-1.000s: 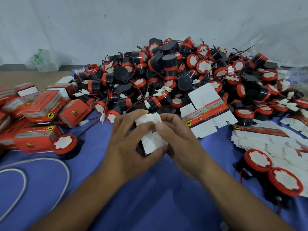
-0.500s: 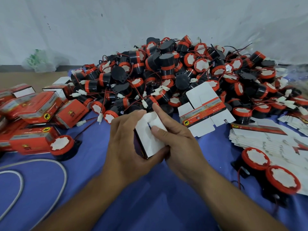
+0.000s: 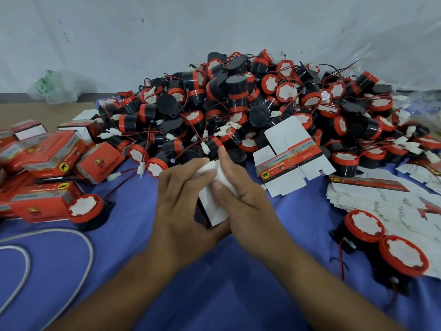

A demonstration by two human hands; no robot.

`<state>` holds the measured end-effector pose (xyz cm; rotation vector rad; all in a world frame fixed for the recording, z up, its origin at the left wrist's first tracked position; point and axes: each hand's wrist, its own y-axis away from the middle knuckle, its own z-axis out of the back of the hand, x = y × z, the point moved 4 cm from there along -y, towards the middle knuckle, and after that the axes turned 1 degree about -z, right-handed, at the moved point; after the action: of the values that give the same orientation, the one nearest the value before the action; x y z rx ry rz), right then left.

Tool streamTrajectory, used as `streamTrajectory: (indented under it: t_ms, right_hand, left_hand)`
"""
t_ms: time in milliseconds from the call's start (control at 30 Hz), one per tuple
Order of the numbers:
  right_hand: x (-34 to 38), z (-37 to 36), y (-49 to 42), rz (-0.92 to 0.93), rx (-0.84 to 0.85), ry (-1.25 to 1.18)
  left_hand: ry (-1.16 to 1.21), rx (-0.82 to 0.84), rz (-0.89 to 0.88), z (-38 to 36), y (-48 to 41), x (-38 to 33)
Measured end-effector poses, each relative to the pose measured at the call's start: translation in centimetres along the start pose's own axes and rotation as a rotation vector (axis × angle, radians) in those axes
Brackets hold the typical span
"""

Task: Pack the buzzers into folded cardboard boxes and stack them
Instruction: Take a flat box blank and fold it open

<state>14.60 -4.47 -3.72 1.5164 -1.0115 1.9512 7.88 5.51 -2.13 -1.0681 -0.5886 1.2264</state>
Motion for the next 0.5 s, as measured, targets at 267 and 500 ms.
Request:
streamTrajectory:
  t_ms: [267,500]
  right_hand:
    - [0.5,0.0,0.1,0.018,0.142,0.307]
    - [0.6,1.0,-0.5,-0.143,0.122,-0.246]
  left_hand:
    - [0.045,0.022,0.022,0.1,0.2,0.5]
    - [0.071,0.045,0.035,0.0,0.3,0.8]
